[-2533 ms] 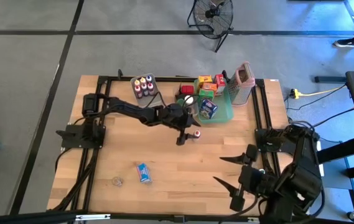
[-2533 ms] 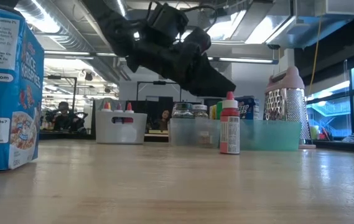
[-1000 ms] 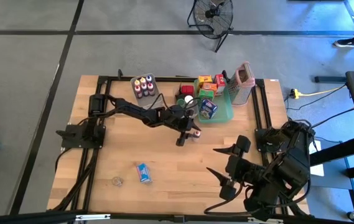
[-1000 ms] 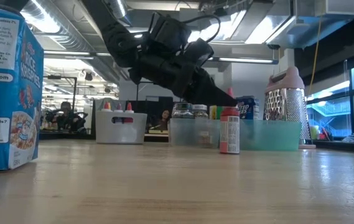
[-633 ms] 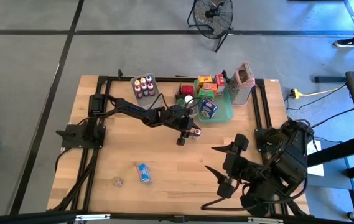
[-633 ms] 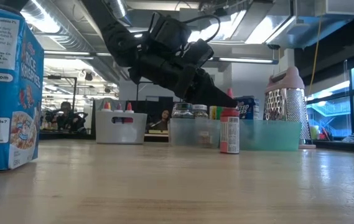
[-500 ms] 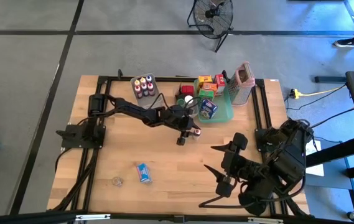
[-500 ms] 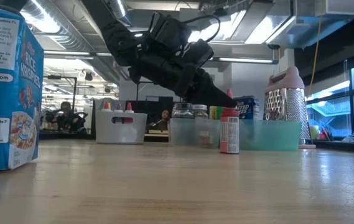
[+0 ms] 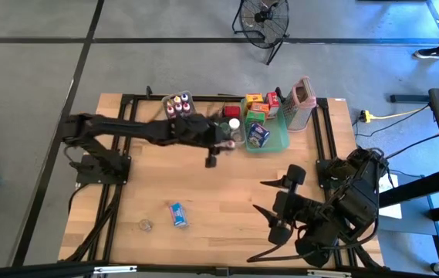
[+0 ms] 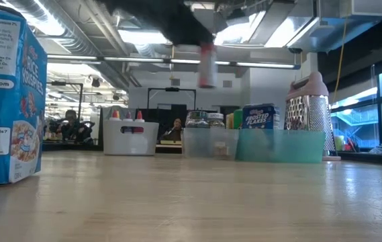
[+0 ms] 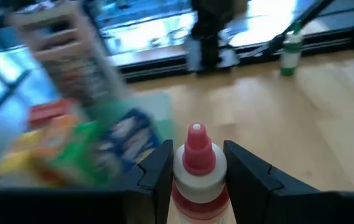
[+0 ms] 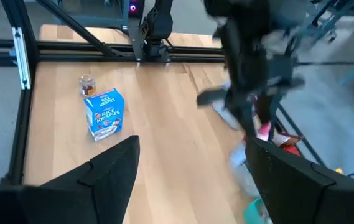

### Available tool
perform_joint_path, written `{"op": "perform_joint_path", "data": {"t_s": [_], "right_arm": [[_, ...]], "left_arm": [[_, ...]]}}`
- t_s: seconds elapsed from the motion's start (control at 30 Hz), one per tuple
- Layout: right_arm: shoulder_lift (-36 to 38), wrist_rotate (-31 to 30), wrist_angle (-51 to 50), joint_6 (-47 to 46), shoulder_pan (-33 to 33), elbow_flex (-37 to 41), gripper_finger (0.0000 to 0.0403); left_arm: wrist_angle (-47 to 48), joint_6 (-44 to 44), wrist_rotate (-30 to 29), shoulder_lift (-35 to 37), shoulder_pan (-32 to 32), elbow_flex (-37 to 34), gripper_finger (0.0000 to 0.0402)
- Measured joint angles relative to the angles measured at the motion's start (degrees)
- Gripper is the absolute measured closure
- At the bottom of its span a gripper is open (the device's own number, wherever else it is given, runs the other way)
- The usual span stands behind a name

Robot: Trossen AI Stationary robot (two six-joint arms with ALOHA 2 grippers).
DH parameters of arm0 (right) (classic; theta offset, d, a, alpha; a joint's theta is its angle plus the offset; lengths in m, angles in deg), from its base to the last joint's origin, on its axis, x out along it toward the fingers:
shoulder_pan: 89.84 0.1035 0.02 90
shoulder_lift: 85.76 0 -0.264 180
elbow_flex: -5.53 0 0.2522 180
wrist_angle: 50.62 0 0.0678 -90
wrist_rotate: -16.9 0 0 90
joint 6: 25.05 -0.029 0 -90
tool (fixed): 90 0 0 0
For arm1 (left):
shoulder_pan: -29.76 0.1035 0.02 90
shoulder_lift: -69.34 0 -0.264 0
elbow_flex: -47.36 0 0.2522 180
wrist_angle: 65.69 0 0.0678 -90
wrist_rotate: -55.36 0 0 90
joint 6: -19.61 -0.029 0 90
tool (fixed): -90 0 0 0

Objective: Pick & Place Kitchen Items
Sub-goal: Put the pink food coloring bottle into the gray bin

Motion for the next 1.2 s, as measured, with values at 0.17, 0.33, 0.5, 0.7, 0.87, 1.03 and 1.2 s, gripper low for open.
{"op": "perform_joint_path", "data": {"t_s": [0.17,0.33,0.5,0.7,0.87,1.03,1.2], "right_arm": [[0.0,-0.5,0.2,4.7,0.0,0.0,0.0107],[0.5,-0.6,0.3,8.4,0.0,0.0,0.0107],[1.3,-0.6,0.3,11.5,0.0,0.0,0.0107],[2.0,0.7,0.2,15.0,0.1,0.0,0.0107],[2.9,4.6,-1.3,15.4,0.1,0.0,0.0107],[3.0,5.5,-1.7,18.3,0.0,0.0,0.0107],[3.6,5.5,-1.7,21.4,-1.8,0.0,0.0107]], "left_arm": [[12.8,-0.2,-9.4,9.5,-0.1,0.0,0.0287],[23.0,0.5,-18.1,18.5,1.9,0.0,0.0287],[29.7,2.9,-22.5,25.2,6.5,0.0,0.0287],[33.2,8.7,-20.3,28.1,13.7,-2.0,0.0287],[22.9,13.0,-18.8,35.2,16.9,-14.8,0.0287],[12.0,14.5,-18.9,41.5,17.6,-25.1,0.0287],[11.1,16.3,-22.3,41.3,18.3,-30.6,0.0287]]}}
